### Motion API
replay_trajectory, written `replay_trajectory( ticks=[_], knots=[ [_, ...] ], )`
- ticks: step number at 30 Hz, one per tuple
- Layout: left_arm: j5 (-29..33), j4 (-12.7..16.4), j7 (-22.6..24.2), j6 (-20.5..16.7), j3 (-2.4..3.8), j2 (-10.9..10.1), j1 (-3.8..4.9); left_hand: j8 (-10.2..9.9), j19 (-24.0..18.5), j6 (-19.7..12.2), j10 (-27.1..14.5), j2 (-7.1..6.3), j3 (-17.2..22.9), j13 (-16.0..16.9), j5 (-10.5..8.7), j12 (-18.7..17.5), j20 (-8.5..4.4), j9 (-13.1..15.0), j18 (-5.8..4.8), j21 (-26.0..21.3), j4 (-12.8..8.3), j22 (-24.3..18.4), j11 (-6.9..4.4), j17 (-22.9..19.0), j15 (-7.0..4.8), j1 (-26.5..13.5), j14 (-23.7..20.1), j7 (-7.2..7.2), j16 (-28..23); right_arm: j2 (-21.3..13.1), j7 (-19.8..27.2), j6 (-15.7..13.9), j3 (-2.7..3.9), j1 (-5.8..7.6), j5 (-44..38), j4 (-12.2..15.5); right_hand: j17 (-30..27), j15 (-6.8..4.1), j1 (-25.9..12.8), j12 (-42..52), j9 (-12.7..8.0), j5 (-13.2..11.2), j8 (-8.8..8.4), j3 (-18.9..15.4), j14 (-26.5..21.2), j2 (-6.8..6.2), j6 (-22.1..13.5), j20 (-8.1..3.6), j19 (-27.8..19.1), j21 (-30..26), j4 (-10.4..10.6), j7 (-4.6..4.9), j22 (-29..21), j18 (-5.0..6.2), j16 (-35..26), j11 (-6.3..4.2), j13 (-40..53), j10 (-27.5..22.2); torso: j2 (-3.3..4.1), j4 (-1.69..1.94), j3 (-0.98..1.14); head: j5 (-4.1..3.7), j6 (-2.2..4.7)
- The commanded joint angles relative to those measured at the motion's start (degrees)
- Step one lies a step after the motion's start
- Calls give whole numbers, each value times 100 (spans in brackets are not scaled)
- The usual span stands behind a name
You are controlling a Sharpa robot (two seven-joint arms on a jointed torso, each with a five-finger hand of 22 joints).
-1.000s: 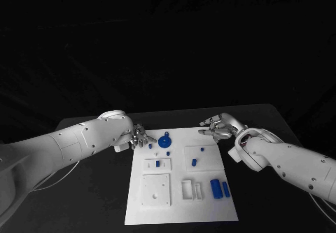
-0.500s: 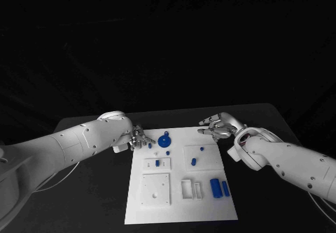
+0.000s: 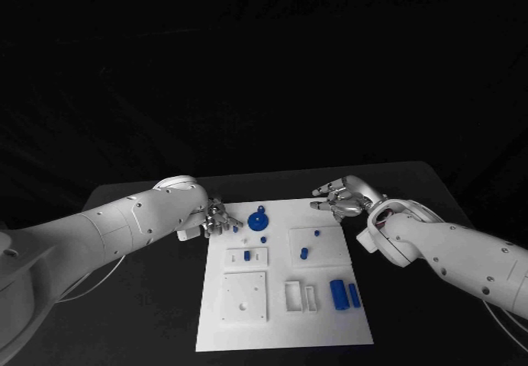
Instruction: Assemble the parts on the task board
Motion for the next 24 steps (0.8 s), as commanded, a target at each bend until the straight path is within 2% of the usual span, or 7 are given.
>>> replay_trajectory(
  ticks=[1, 5, 6, 8, 10, 24],
  knots=[
    [-16, -12, 95, 111, 1, 31, -5, -41, -47, -40, -40, 67, -6, 1, 30, 38, 8, -17, -61, -32, -43, 98, -3, -10, -3, 3, -39, -8, 23, 8, 37, 29, 3, -3, -3, 11, 0, 4, -55, 1, 7, 13, 29, 10, -13, -19, -41, -20, 150, -32, -4, -6, 147, 45, -10, -2, -6, -42, 0, 0, 3, -2, 2],
    [-5, -29, 102, 107, 1, 47, -12, -122, -62, -53, -61, 152, -15, -12, 46, 31, 16, -108, -59, -41, -117, 96, 10, -31, 6, 37, -59, 11, 23, 20, 35, 34, 3, -3, -2, 2, 0, 4, -55, 1, 7, 13, 29, 10, -13, -19, -41, -20, 150, -32, -4, -6, 147, 45, -10, -2, -6, -42, 0, 0, 3, 1, 0],
    [2, -33, 102, 109, 1, 50, -14, -231, -71, -31, -72, 187, -29, -28, 58, 13, 25, -253, -52, -51, -152, 90, 18, -54, 15, 46, -69, 24, 9, 23, 35, 36, 3, -3, -2, -2, 4, 3, -60, 6, 7, 16, 30, 12, -10, -18, -35, -21, 153, -18, 7, -8, 150, 44, -3, -3, -5, -40, 0, 0, 3, 1, 0],
    [17, -35, 101, 114, 1, 54, -16, -319, -77, 0, -73, 229, -22, -43, 65, -4, 31, -427, -50, -60, -193, 85, 25, -69, 20, 79, -74, 37, -3, 33, 35, 40, 3, -3, -2, -12, 5, 3, -61, 7, 7, 17, 30, 13, -10, -18, -34, -21, 154, -15, 9, -8, 150, 44, -2, -3, -5, -39, 0, 1, 4, 1, -1],
    [34, -35, 103, 123, 1, 57, -17, -329, -78, 9, -72, 269, -14, -50, 71, -10, 33, -509, -48, -61, -223, 86, 25, -76, 22, 106, -76, 36, -2, 41, 35, 42, 3, -3, -1, -20, 5, 3, -61, 7, 7, 17, 30, 13, -10, -18, -34, -21, 154, -15, 9, -8, 150, 44, -2, -3, -5, -39, 2, 4, 6, -2, -5],
    [185, -35, 119, 166, 1, 66, -19, -308, -89, -31, -81, 508, 161, -56, 129, -15, 30, -593, -53, -62, -418, 88, 16, -79, 18, 358, -87, 20, 13, 62, 32, 56, 3, -3, 2, -40, 5, 2, -60, 10, 7, 20, 28, 12, -8, -18, -31, -22, 155, -8, 9, -9, 152, 44, 0, -4, -2, -39, -1, 1, 2, -3, -15]
  ],
)
